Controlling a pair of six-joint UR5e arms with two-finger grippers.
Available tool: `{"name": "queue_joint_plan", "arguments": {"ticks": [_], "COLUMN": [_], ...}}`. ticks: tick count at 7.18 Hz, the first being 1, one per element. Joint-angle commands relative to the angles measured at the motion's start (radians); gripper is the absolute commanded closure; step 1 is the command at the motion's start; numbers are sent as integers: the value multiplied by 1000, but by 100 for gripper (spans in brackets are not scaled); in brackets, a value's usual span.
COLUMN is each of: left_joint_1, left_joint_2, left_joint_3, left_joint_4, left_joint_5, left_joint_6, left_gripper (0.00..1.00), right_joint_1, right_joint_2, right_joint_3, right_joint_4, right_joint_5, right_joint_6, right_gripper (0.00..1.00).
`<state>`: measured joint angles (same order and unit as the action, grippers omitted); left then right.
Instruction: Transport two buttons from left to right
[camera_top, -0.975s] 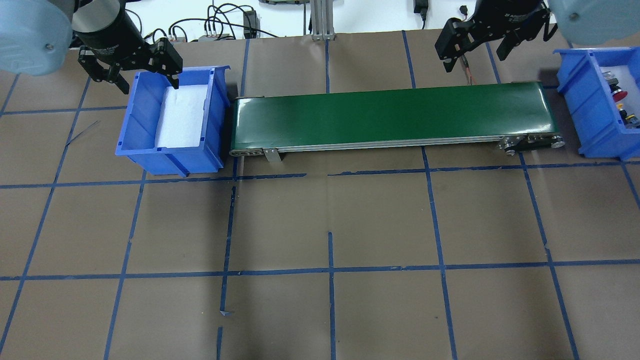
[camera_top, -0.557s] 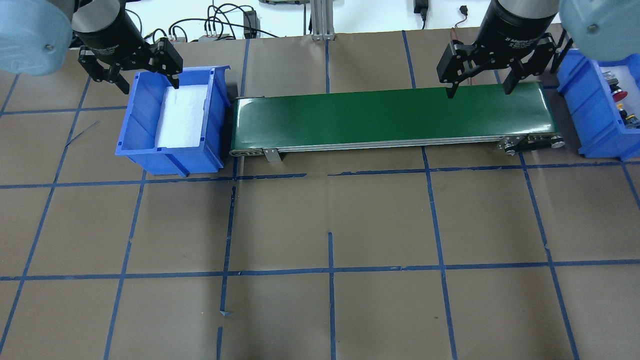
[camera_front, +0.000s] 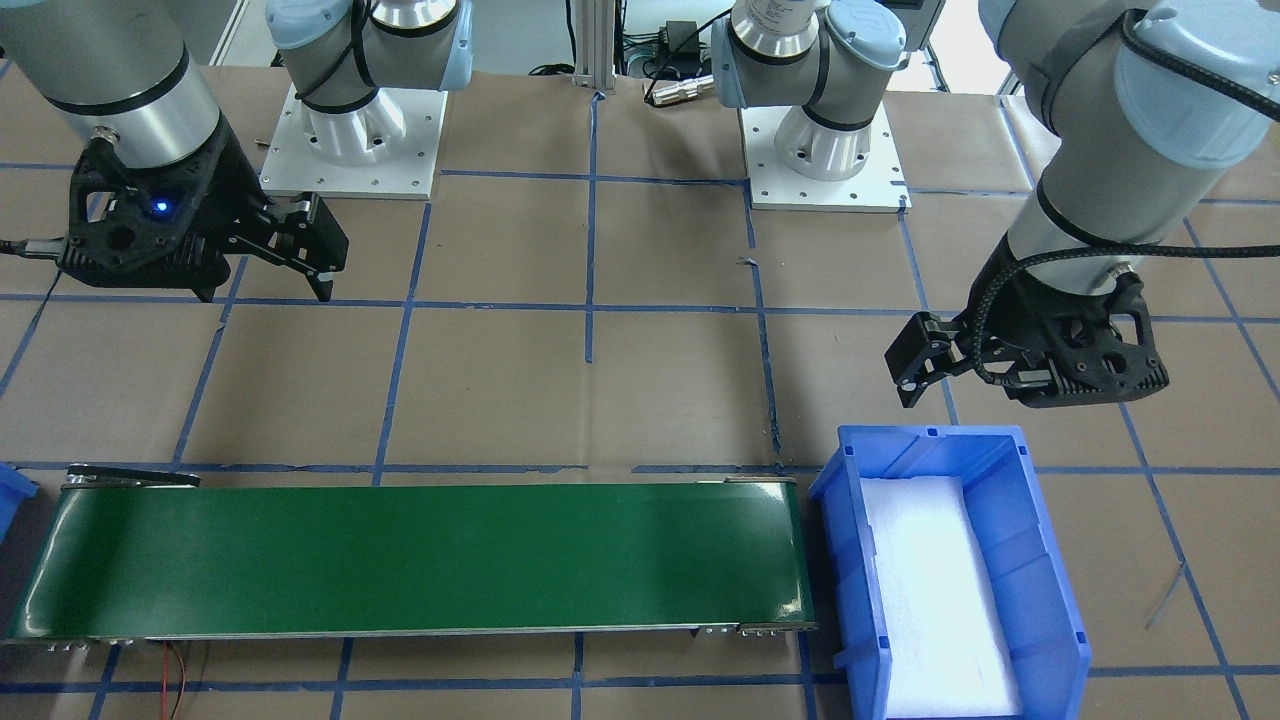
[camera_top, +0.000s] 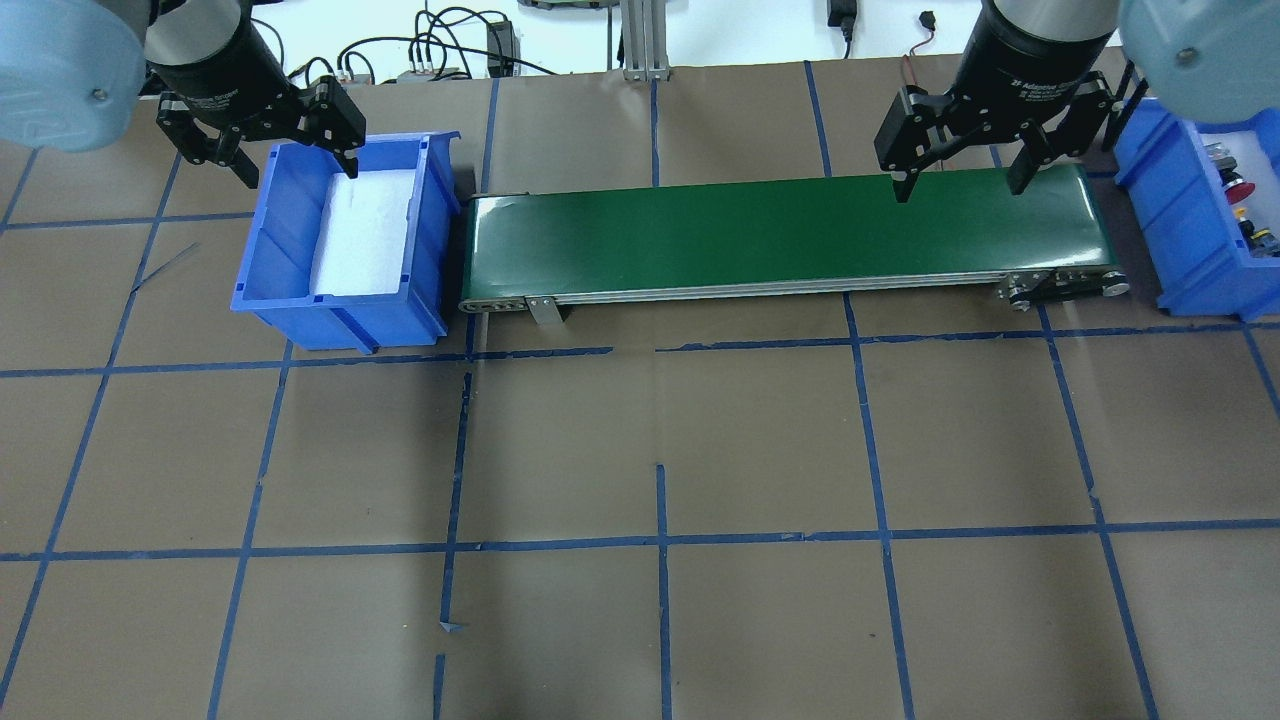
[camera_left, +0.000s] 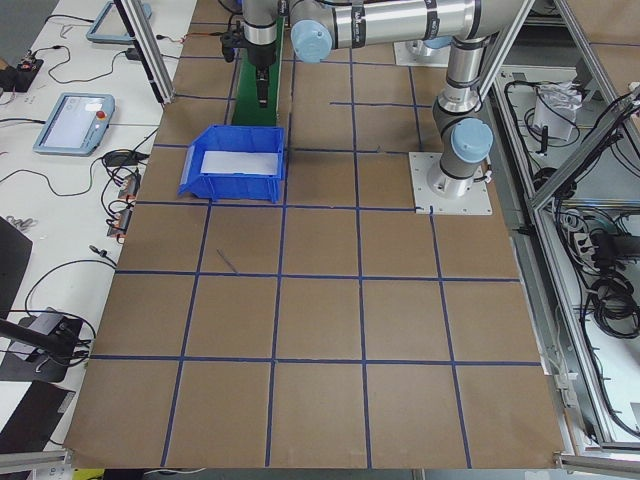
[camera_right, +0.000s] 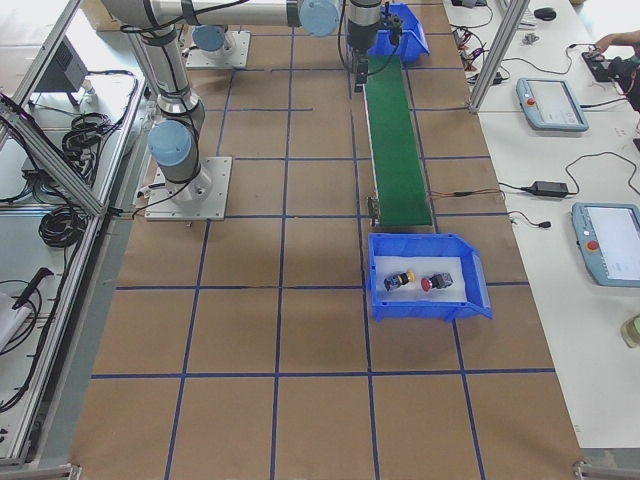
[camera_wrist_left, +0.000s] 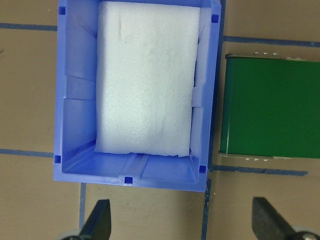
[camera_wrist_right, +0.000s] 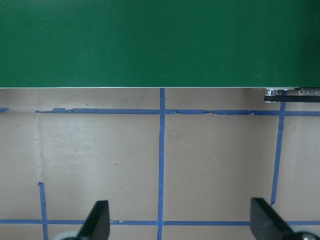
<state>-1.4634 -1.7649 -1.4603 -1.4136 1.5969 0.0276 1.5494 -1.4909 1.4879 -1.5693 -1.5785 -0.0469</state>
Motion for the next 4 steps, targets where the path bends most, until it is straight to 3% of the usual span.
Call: {"name": "queue_joint_plan", "arguments": {"ticks": [1,4], "left_joint_1": [0,0], "left_joint_2": [4,-1], "left_joint_3": [0,-2], "left_joint_4": [-1,-1], "left_joint_5": [3,5], "left_joint_6": [0,0], "left_gripper": [0,0], "right_joint_1": [0,-2], "right_joint_2": [3,6], "right_joint_3": [2,2], "right_joint_4": [0,-1], "right_joint_5": [-2,-2], "right_joint_6": [-4,-5], "right_gripper": [0,0]}}
